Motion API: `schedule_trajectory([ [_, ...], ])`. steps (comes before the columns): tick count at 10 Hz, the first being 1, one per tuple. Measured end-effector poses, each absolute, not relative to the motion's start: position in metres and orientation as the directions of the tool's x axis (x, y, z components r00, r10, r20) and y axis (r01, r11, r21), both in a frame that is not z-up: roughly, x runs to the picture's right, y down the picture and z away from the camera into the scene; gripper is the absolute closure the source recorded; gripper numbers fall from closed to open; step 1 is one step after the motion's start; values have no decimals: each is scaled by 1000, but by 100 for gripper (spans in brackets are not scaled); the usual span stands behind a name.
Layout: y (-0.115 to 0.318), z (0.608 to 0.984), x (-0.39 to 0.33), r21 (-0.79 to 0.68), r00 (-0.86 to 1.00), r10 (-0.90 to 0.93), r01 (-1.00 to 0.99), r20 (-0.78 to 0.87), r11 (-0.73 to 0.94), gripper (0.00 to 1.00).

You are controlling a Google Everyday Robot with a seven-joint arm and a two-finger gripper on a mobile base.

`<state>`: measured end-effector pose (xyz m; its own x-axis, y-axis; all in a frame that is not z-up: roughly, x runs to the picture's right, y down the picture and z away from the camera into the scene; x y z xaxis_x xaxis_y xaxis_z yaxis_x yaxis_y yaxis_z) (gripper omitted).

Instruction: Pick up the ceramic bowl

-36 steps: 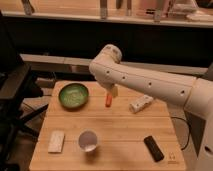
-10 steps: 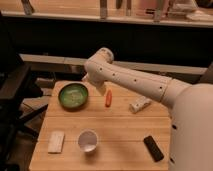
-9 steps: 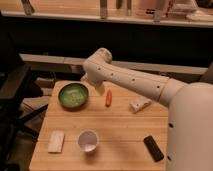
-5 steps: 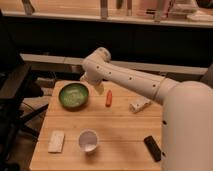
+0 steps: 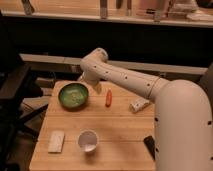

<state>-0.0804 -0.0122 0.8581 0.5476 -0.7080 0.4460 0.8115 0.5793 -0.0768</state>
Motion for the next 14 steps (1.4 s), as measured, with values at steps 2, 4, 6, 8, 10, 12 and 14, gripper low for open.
schedule_trajectory([
  [2, -7, 866, -82, -74, 529, -712, 823, 463, 563, 20],
  [4, -2, 875, -82, -71, 510, -715, 834, 478, 547, 20],
  [6, 5, 885, -83, -68, 489, -717, 846, 497, 529, 20],
  [8, 15, 897, -85, -58, 458, -721, 861, 520, 505, 20],
  [10, 21, 905, -87, -52, 436, -722, 871, 537, 488, 20],
  [12, 29, 917, -91, -49, 412, -722, 883, 556, 466, 20],
  [14, 38, 927, -99, -41, 385, -723, 895, 574, 444, 20],
])
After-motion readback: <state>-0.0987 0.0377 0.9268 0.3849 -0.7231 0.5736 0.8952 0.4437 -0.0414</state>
